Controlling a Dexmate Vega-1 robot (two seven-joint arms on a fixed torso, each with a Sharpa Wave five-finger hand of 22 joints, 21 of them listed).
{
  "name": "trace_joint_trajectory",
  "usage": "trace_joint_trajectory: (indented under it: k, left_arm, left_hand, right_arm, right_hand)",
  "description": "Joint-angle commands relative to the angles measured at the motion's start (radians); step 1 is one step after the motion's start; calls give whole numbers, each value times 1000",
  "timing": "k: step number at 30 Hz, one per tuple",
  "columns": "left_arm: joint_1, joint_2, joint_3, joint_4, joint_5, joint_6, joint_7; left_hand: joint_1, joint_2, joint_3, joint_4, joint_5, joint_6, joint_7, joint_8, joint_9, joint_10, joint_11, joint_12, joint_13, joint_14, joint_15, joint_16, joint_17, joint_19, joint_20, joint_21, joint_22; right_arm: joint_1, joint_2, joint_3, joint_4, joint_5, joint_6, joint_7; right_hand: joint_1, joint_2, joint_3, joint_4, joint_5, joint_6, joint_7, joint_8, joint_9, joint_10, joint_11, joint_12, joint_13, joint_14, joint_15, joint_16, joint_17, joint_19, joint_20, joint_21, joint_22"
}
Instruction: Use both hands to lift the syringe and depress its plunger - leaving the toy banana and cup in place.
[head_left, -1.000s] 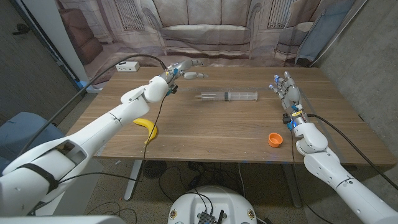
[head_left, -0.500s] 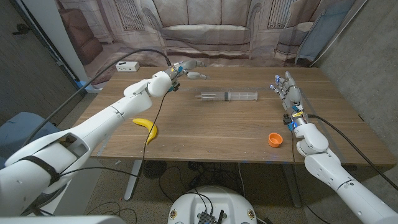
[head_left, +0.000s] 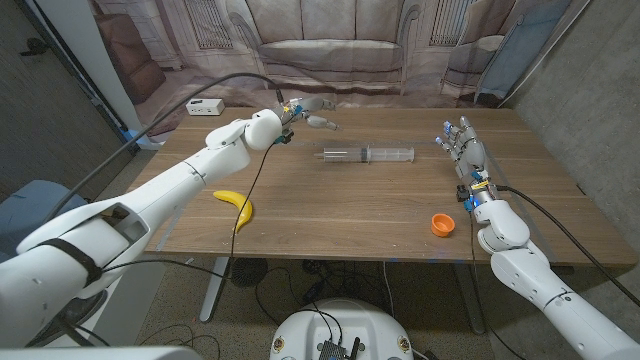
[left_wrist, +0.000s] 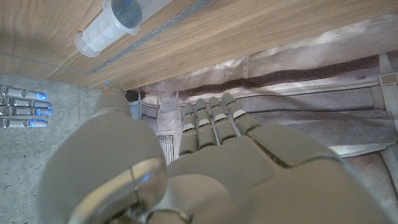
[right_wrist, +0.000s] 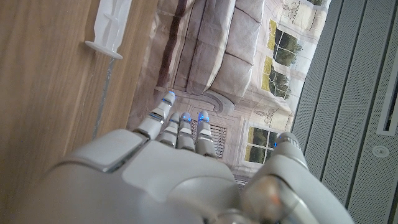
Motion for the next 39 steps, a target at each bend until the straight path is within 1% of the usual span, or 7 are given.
trace_joint_trajectory:
  k: [1, 7, 13, 19, 24, 30, 39]
  left_arm:
    - [-34, -17, 36, 23, 49, 16, -27]
    - [-60, -30, 62, 37, 85, 33, -54]
    - [-94, -54, 100, 55, 126, 73, -106]
    - [-113, -73, 123, 65, 147, 102, -135]
    - [-126, -82, 139, 68, 158, 116, -159]
    - [-141, -94, 158, 87, 165, 117, -179]
    - [-165, -117, 188, 123, 177, 95, -190]
  left_hand:
    - [28, -2, 7, -20, 0, -10, -7, -4, 2, 1, -13, -3, 3, 15, -4, -2, 0, 16, -1, -5, 2]
    - [69, -8, 20, -40, 3, -18, -15, -8, 2, -2, -24, -7, 3, 25, -13, -1, -1, 34, -2, -8, 1]
    - [93, -14, 27, -48, 4, -18, -20, -9, 2, -2, -27, -9, 3, 23, -16, -4, -1, 54, -6, -7, 1]
    - [124, -30, 34, -48, 2, -18, -21, -12, 3, -1, -25, -12, 3, 36, -16, -4, -2, 130, 29, 9, 3]
    - [128, -38, 33, -43, 0, -13, -20, -11, 4, 8, -26, -10, 4, 57, -21, 1, -2, 159, 34, 14, 4]
    - [129, -42, 33, -40, -1, -5, -11, -9, 4, 15, -18, -8, 4, 58, -17, -1, -1, 159, 25, 10, 5]
    - [142, -41, 39, -40, 0, -23, -7, -17, 4, 6, -26, -13, 5, 52, -16, -7, -1, 154, 17, 3, 5]
  right_arm:
    - [-10, 4, 5, -6, 6, 5, -3]
    - [-12, 6, 7, -5, 4, 14, -2]
    - [-17, 13, 10, -2, 14, 25, 4]
    - [-23, 14, 13, -4, 21, 25, 5]
    - [-24, 13, 14, -4, 19, 26, 7]
    - [-24, 12, 16, -5, 21, 25, 6]
    - [-23, 12, 16, -3, 24, 22, 10]
  right_hand:
    - [14, 2, -5, 2, 5, -3, -1, -2, 4, -1, 3, 2, 5, -4, 9, 5, 4, 0, 1, -1, 3]
    - [15, 3, -5, 2, 5, -2, 1, -2, 4, 0, 3, 2, 5, -3, 8, 5, 4, 1, 0, 0, 3]
    - [18, 4, -4, 1, 5, 0, 0, -1, 4, 1, 3, 3, 5, -2, 8, 5, 3, 1, 0, 0, 3]
    - [19, 5, -4, 1, 5, 2, 0, -1, 4, 3, 2, 4, 5, -3, 8, 5, 3, 0, 0, 0, 3]
    - [19, 4, -4, 0, 5, 3, 1, -1, 4, 3, 2, 4, 5, -4, 8, 5, 3, 0, 0, 0, 3]
    - [20, 4, -5, 0, 5, 4, 0, 0, 4, 6, 1, 5, 5, 0, 7, 6, 3, 1, 1, 0, 3]
    - [21, 5, -5, 0, 5, 5, -1, 0, 4, 9, 0, 6, 5, 2, 5, 7, 3, 3, 0, 1, 3]
